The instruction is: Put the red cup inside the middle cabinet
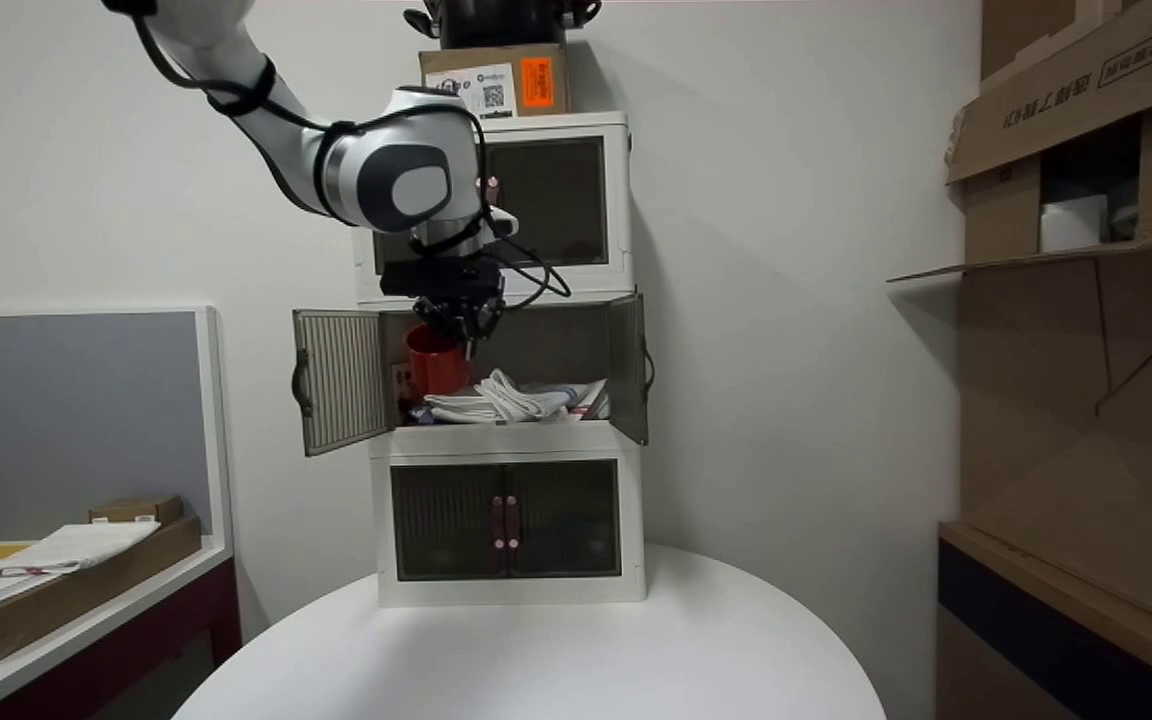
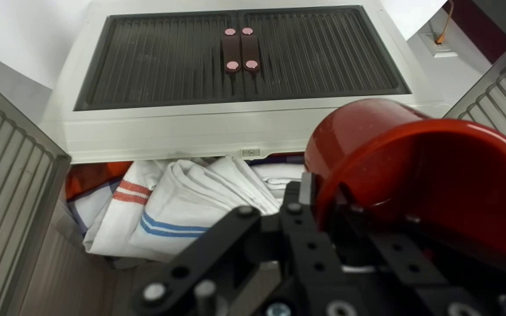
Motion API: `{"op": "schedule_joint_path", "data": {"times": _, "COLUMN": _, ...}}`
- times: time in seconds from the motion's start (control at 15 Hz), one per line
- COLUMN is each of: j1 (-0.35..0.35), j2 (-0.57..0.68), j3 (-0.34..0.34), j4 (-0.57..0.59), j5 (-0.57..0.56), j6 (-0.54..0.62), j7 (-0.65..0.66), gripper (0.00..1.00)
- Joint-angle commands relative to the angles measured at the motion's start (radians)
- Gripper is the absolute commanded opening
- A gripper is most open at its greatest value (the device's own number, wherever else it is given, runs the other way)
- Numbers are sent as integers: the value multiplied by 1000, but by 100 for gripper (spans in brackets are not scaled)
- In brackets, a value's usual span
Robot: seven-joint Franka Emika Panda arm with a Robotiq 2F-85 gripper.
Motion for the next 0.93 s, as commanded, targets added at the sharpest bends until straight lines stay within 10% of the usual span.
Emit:
{"op": "schedule_joint_path", "data": {"times": 0.0, "j1": -3, "j2": 4, "j3": 7, "j4": 2, "j5": -4, "j6": 3, "j7": 15, "gripper": 2}}
{"op": "schedule_joint_path", "data": {"times": 0.87, "j1": -25, "j2": 211, "j3": 60, "j4": 237, "j5": 54, "j6": 67, "j7": 242, "gripper": 2}}
